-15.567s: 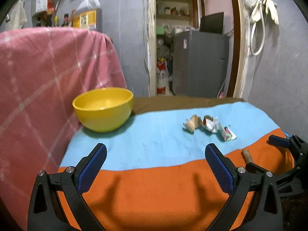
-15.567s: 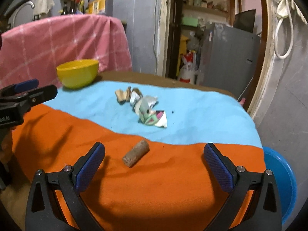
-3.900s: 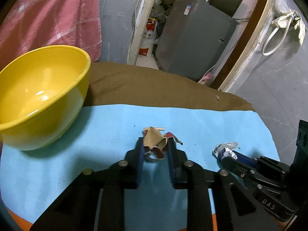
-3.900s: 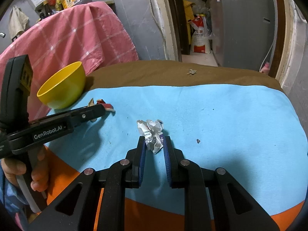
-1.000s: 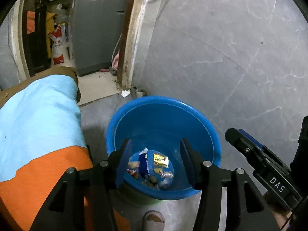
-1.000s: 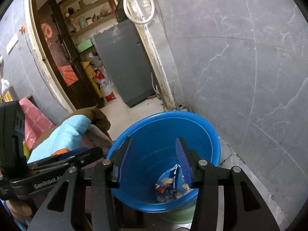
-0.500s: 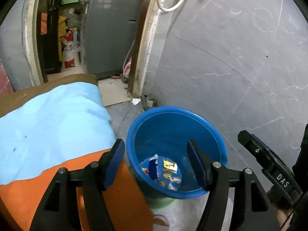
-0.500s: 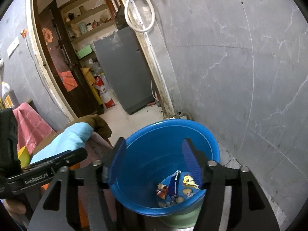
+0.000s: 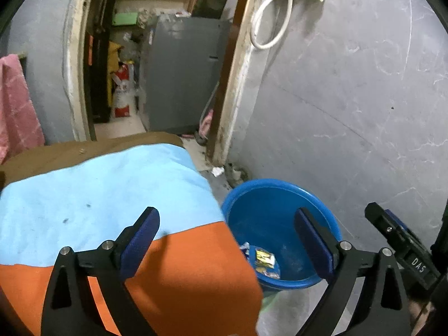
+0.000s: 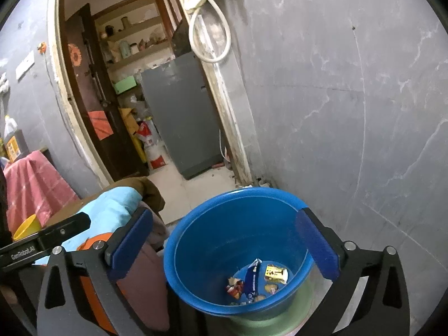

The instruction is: Collect trash

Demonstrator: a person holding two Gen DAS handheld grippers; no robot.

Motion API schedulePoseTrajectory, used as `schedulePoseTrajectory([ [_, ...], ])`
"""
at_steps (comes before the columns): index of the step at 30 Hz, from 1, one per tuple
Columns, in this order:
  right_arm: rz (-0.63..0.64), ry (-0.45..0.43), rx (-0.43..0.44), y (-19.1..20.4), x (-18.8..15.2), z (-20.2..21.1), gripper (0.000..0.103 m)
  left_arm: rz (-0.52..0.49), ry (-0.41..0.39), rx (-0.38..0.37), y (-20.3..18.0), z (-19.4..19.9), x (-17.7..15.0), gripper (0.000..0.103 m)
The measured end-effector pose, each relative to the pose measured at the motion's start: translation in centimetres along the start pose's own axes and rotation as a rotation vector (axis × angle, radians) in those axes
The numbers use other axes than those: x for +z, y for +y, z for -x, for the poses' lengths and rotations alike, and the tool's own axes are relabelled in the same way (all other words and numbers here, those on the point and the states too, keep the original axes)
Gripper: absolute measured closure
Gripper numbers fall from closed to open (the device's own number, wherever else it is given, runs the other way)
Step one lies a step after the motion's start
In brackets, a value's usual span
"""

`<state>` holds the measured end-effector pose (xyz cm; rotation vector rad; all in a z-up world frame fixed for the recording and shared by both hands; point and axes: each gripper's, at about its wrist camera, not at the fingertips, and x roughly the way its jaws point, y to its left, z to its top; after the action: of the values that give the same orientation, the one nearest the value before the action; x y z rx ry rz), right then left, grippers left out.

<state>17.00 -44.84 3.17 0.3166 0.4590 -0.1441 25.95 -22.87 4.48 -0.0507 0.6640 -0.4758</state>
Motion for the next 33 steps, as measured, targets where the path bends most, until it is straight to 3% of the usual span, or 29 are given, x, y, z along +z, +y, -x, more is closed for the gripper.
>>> schedulePoseTrajectory([
  [12, 0.107, -0.076, 0.003, 3.2, -0.6, 3.7, 0.000, 0.015, -0.162, 0.016, 2.3, 6.5, -1.4, 0.003],
  [33, 0.199, -0.276, 0.020, 8.9, -4.9, 15.2, 0.000, -0.010, -0.328, 0.086, 4.1, 18.7, -7.9, 0.002],
])
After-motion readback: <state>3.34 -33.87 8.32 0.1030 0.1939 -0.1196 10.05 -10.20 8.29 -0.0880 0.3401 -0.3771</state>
